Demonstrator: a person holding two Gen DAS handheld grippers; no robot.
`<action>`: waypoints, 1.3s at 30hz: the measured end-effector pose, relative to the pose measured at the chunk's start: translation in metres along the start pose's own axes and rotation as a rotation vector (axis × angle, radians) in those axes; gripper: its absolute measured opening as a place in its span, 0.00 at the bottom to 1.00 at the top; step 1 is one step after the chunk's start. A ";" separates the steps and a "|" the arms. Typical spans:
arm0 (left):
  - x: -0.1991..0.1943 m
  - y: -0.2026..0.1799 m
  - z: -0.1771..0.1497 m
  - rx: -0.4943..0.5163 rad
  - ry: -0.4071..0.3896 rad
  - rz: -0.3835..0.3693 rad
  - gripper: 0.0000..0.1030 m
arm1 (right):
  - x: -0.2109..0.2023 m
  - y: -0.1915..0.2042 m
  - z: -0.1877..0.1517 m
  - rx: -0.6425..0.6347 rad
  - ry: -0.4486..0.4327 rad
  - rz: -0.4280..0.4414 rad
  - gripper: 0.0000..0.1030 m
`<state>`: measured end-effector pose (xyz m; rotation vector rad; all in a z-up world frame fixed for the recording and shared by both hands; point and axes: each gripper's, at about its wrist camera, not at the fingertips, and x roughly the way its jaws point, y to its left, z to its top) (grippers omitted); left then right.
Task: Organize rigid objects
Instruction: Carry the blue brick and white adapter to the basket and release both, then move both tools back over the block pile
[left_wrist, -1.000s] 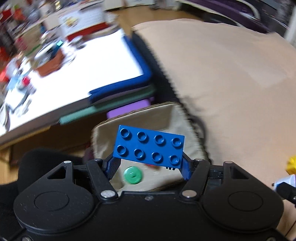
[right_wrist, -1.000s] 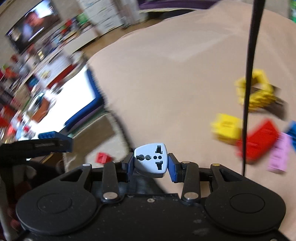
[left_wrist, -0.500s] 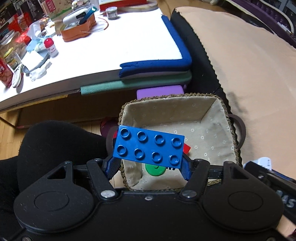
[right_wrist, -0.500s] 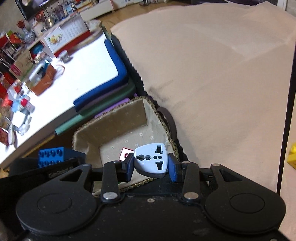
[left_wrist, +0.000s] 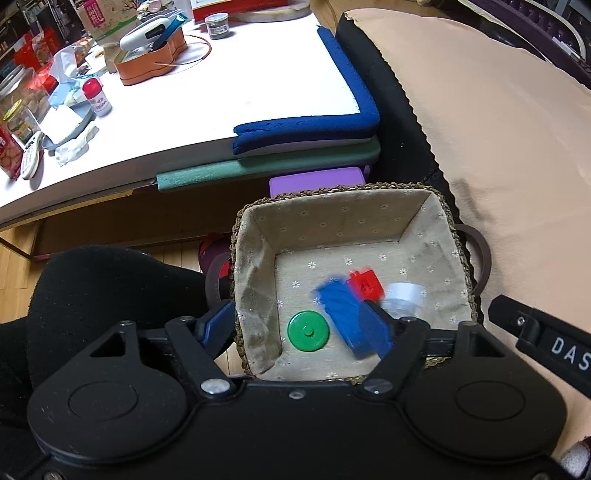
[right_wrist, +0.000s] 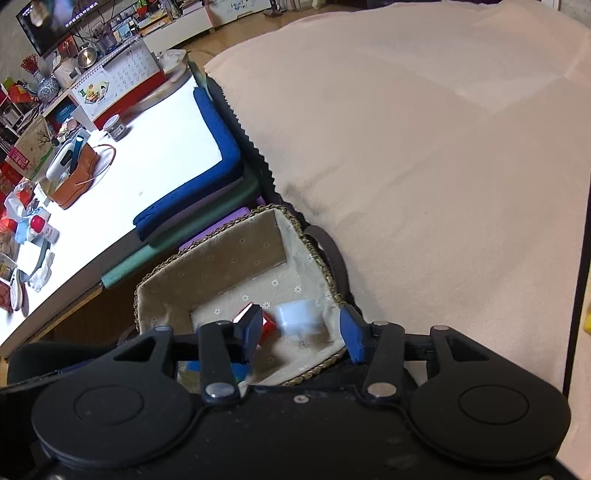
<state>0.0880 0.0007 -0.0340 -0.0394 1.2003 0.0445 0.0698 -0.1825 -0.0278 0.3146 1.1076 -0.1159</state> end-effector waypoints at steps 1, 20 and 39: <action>0.000 0.000 0.000 0.001 -0.002 0.000 0.70 | -0.001 -0.001 -0.001 0.000 -0.003 -0.002 0.45; -0.008 -0.007 -0.005 0.042 -0.038 -0.010 0.73 | -0.007 -0.025 -0.018 0.040 0.006 -0.025 0.45; -0.027 -0.030 -0.022 0.159 -0.134 -0.082 0.76 | -0.094 -0.084 -0.040 0.079 -0.230 -0.125 0.73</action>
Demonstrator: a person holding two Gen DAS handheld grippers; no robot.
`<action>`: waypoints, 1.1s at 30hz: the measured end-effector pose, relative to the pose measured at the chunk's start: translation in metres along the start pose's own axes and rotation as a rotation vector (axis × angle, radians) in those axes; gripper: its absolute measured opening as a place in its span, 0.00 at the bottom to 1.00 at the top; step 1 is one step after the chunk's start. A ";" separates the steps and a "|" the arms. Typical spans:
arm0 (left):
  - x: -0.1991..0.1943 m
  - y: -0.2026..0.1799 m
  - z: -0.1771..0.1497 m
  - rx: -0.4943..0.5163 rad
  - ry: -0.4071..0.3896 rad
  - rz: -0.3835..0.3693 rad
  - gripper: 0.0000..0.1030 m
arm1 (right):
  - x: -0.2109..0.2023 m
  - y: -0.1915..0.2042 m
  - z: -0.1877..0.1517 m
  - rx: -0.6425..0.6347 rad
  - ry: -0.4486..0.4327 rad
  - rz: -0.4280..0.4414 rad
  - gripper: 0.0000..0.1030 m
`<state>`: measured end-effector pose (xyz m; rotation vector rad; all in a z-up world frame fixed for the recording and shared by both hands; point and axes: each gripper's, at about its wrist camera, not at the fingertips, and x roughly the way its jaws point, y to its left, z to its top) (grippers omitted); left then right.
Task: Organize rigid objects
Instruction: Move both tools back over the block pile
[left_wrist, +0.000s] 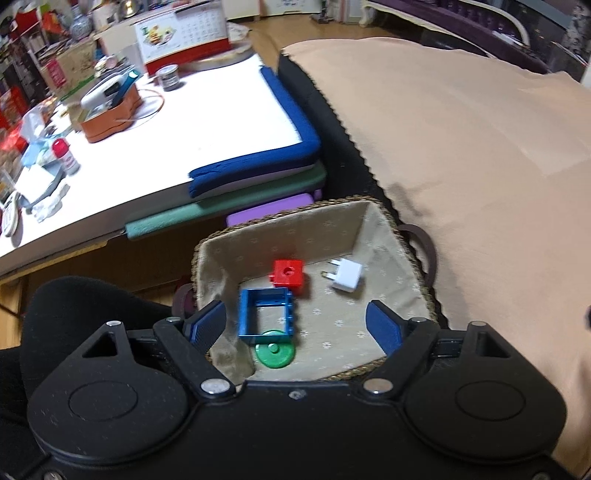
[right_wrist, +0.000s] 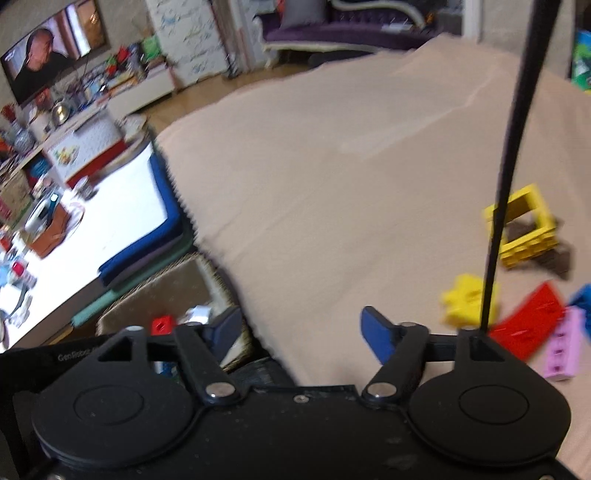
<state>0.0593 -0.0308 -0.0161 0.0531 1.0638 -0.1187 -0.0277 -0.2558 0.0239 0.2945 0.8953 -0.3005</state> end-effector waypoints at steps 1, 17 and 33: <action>-0.001 -0.003 -0.002 0.012 -0.003 -0.009 0.76 | -0.006 -0.007 -0.001 0.002 -0.017 -0.014 0.77; -0.015 -0.105 -0.049 0.312 0.007 -0.205 0.78 | -0.054 -0.176 -0.027 0.279 -0.075 -0.265 0.99; -0.039 -0.204 -0.053 0.545 -0.025 -0.243 0.78 | -0.031 -0.207 -0.046 0.306 0.021 -0.179 0.53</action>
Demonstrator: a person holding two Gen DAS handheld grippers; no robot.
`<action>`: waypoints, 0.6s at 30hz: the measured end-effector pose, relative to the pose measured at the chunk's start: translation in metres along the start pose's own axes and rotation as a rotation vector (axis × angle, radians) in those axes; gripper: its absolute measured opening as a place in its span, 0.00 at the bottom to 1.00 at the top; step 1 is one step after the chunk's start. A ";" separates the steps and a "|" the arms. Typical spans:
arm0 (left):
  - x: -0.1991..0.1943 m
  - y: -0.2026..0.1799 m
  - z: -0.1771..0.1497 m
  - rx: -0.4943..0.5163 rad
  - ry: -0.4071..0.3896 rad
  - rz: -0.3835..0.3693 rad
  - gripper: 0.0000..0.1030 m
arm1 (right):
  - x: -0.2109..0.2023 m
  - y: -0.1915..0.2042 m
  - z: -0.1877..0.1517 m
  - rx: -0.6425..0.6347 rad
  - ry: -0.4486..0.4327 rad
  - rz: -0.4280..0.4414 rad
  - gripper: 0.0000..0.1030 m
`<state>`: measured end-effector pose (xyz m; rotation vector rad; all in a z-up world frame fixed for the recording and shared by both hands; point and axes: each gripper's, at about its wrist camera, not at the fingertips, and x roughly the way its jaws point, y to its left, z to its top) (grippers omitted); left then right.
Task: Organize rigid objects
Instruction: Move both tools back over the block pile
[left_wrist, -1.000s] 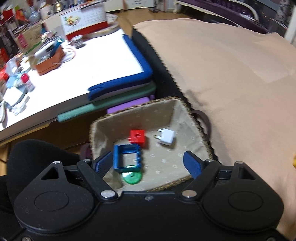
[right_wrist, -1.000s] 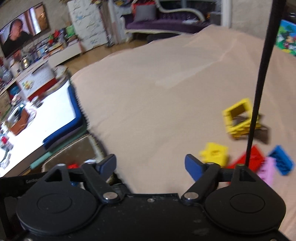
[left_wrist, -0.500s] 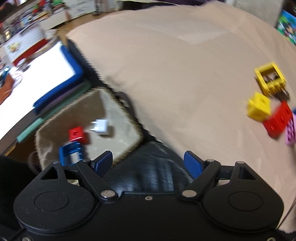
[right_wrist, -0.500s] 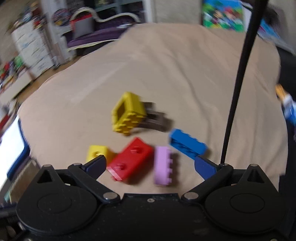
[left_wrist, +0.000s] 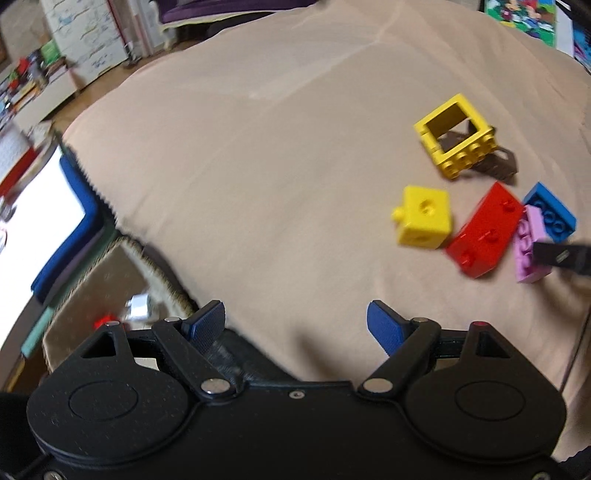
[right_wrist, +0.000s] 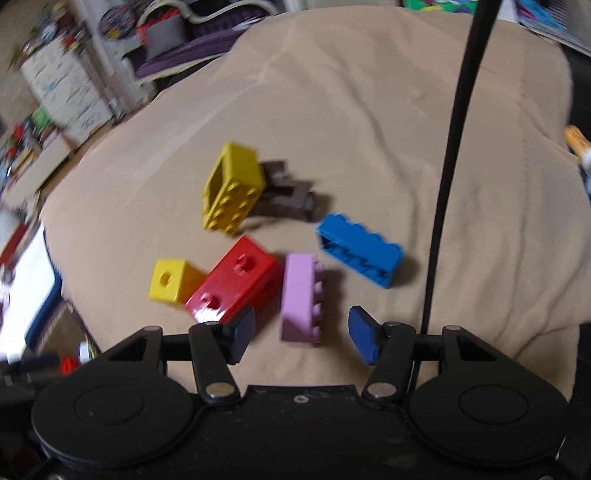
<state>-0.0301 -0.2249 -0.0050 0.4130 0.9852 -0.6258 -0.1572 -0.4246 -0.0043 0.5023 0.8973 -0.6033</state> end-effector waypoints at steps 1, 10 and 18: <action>0.000 -0.004 0.003 0.012 -0.003 0.002 0.78 | 0.004 0.004 -0.002 -0.019 0.005 -0.009 0.47; 0.012 -0.042 0.035 0.090 -0.012 -0.019 0.80 | 0.014 -0.034 0.004 0.067 -0.017 -0.186 0.35; 0.035 -0.059 0.056 0.058 0.029 -0.039 0.74 | 0.005 -0.070 0.007 0.160 -0.034 -0.161 0.35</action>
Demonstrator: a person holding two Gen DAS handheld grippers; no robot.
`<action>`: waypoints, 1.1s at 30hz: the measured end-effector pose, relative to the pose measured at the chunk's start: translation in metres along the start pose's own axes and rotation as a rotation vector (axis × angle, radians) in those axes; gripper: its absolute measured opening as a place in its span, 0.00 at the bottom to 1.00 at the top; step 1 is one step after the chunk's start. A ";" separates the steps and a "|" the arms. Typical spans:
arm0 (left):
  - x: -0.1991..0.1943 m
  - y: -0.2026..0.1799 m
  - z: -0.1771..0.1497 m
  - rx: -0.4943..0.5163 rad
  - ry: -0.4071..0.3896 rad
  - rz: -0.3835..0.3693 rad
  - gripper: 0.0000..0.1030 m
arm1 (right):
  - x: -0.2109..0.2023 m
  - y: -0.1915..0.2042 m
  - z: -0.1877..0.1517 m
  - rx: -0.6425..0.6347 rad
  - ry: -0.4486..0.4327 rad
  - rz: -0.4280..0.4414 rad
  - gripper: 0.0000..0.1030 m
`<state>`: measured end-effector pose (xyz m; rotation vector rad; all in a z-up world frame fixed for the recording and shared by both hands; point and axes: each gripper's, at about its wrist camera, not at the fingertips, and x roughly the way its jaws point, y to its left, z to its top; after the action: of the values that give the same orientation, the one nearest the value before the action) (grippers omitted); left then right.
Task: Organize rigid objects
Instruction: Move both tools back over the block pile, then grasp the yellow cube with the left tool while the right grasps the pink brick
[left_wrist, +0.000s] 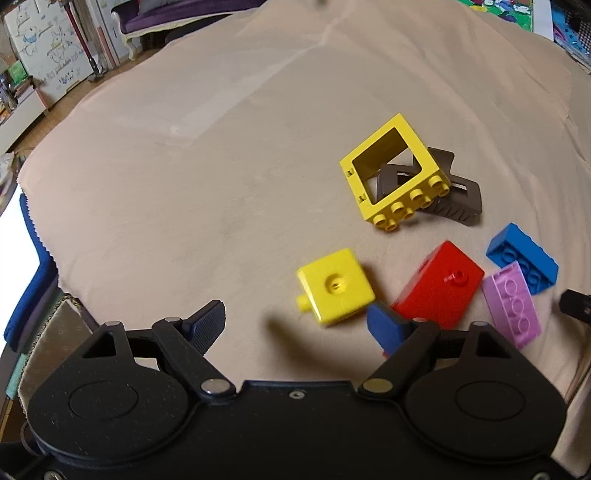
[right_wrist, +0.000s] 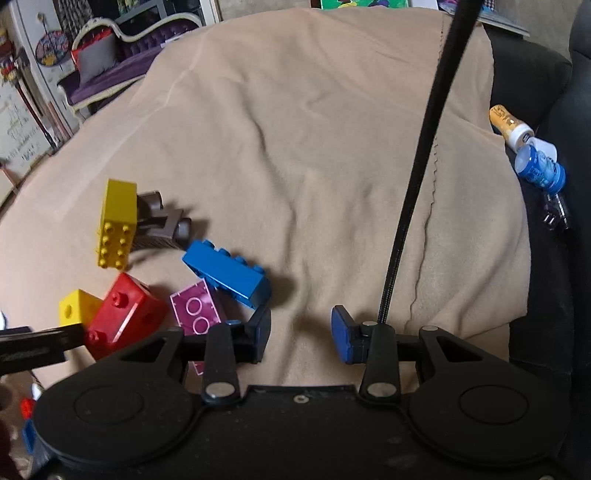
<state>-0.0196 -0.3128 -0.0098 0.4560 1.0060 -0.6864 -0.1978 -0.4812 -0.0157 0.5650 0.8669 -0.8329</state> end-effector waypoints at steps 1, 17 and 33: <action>0.003 -0.001 0.001 0.001 0.008 -0.003 0.69 | -0.002 -0.002 0.001 0.005 -0.001 0.013 0.35; 0.029 0.030 0.008 -0.167 0.133 -0.135 0.33 | -0.005 0.042 -0.014 -0.180 0.035 0.158 0.44; 0.039 0.040 0.017 -0.181 0.120 -0.108 0.66 | 0.007 -0.026 0.005 0.065 0.033 0.040 0.45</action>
<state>0.0330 -0.3079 -0.0349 0.2892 1.2020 -0.6632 -0.2146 -0.5026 -0.0213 0.6522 0.8580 -0.8190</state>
